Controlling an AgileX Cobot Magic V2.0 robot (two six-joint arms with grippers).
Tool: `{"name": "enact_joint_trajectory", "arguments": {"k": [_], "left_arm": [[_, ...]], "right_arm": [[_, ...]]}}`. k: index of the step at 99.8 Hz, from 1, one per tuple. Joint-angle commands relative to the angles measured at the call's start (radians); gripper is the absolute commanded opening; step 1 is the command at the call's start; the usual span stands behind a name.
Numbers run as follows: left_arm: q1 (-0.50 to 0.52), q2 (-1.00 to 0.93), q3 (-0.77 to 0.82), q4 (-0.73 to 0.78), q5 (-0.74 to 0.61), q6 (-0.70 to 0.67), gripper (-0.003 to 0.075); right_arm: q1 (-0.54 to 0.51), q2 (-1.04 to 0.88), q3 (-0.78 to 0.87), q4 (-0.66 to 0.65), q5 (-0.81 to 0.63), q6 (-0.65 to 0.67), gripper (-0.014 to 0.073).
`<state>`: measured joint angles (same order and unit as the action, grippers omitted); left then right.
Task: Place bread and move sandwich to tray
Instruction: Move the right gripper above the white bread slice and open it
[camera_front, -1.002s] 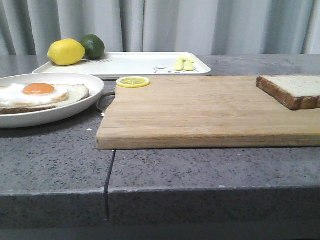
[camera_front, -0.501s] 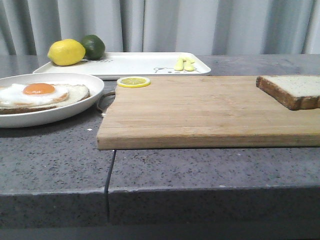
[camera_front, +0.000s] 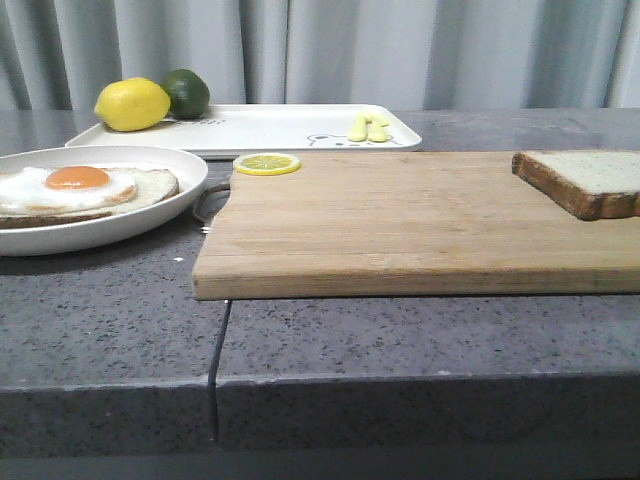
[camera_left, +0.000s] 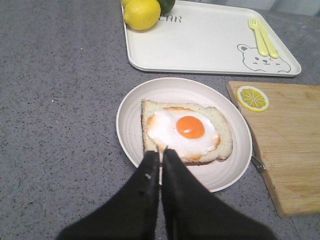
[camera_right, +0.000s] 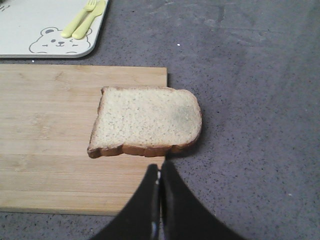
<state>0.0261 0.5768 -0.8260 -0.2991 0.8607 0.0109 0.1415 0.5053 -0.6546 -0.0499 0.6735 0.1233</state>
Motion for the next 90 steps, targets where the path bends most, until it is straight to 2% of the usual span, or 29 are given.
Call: {"name": "enact_joint_trajectory", "arguments": {"k": [1,37,47,54,61,73,78,83,90], "left_arm": [[0.002,0.024,-0.034,-0.030,-0.053,-0.001,-0.0019],[0.002,0.035,-0.034,-0.035,-0.053,-0.001,-0.0017],[0.002,0.035,-0.034,-0.035,-0.051,-0.001,0.0023],[0.002,0.035,-0.034,-0.035,-0.051,-0.001,0.0099],[0.002,0.035,-0.034,-0.042,-0.049,-0.001,0.0218],[0.002,0.035,-0.034,-0.044,-0.047,-0.001,0.0489],[0.002,0.035,-0.034,-0.044,-0.047,-0.001,0.0566],[0.002,0.035,-0.034,-0.044,-0.047,-0.001,0.0610],[0.002,0.035,-0.034,-0.044,-0.045,-0.001,0.0617]], "right_arm": [[0.000,0.017,-0.035,-0.003,-0.061,0.000,-0.0068],[0.000,0.017,-0.035,-0.003,-0.035,-0.001,-0.0067],[0.000,0.017,-0.035,-0.003,-0.030,-0.004,-0.0039],[0.000,0.017,-0.035,-0.003,-0.030,-0.005,0.0031],[0.000,0.017,-0.035,-0.003,-0.035,-0.005,0.0136],[0.000,0.017,-0.035,-0.003,-0.051,-0.005,0.0367],[0.000,0.017,-0.035,-0.003,-0.054,-0.005,0.0440],[0.000,0.017,-0.035,-0.003,-0.058,-0.005,0.0483],[0.000,0.017,-0.035,-0.003,-0.059,-0.005,0.0495]]}}
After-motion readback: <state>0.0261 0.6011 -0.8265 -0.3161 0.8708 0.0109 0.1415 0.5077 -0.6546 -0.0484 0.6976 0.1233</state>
